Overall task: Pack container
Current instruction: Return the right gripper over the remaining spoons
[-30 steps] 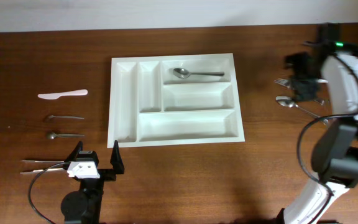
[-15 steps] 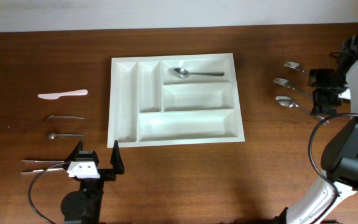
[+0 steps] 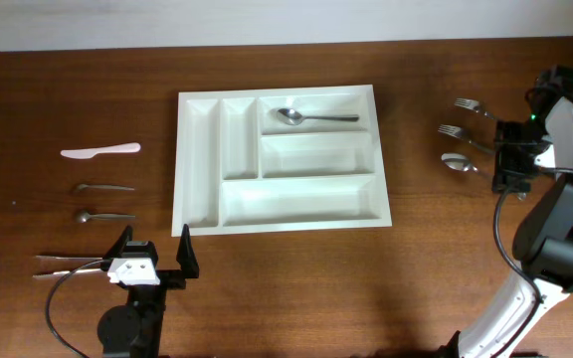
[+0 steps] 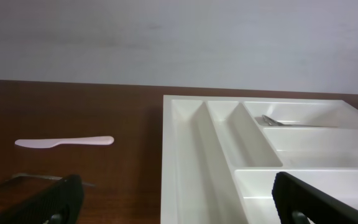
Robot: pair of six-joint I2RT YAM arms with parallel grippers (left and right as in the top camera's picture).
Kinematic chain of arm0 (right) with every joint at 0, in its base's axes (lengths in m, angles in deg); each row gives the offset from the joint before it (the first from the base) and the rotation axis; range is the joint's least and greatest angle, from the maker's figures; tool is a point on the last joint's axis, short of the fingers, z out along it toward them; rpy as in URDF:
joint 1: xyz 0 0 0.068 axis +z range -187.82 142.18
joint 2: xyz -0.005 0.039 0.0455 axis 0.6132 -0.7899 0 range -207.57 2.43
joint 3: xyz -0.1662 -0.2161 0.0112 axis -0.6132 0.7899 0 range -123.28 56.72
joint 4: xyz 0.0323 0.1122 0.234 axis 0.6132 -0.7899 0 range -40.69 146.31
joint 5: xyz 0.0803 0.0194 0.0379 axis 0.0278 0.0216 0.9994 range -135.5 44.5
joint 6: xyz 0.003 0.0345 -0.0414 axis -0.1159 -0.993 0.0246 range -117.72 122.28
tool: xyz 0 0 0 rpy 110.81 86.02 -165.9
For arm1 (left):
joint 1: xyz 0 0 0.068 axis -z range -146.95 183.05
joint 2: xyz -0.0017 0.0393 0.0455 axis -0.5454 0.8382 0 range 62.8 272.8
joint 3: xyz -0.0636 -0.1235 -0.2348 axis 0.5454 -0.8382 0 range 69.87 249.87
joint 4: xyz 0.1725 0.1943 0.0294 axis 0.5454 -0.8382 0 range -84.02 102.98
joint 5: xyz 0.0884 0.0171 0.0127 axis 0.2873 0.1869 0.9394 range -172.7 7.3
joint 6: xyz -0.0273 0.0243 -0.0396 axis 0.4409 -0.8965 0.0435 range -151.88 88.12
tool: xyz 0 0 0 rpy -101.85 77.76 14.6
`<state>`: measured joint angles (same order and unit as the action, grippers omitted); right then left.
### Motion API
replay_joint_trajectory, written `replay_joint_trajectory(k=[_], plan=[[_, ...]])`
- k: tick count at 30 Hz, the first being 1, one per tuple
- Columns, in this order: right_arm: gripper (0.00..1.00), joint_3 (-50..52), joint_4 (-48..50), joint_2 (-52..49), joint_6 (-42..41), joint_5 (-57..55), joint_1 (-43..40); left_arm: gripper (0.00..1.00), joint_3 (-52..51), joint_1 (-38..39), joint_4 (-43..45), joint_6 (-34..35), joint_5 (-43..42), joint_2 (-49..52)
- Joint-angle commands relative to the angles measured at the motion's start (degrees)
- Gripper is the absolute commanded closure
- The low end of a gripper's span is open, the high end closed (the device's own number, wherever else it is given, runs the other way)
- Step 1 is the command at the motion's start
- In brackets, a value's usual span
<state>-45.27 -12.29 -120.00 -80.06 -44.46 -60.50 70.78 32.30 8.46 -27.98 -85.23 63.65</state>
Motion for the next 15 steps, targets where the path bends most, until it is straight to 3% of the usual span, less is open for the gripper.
replay_joint_trajectory(k=[1,15], plan=[[0.01,0.46,-0.22,-2.45,-0.90,-1.07,0.04,0.01,-0.37,-0.04,-0.02,-0.92,0.02,-0.50],[0.01,0.48,-0.24,-4.83,-0.90,-1.79,0.00,0.01,-0.37,-0.04,0.00,-0.90,0.02,-0.50]])
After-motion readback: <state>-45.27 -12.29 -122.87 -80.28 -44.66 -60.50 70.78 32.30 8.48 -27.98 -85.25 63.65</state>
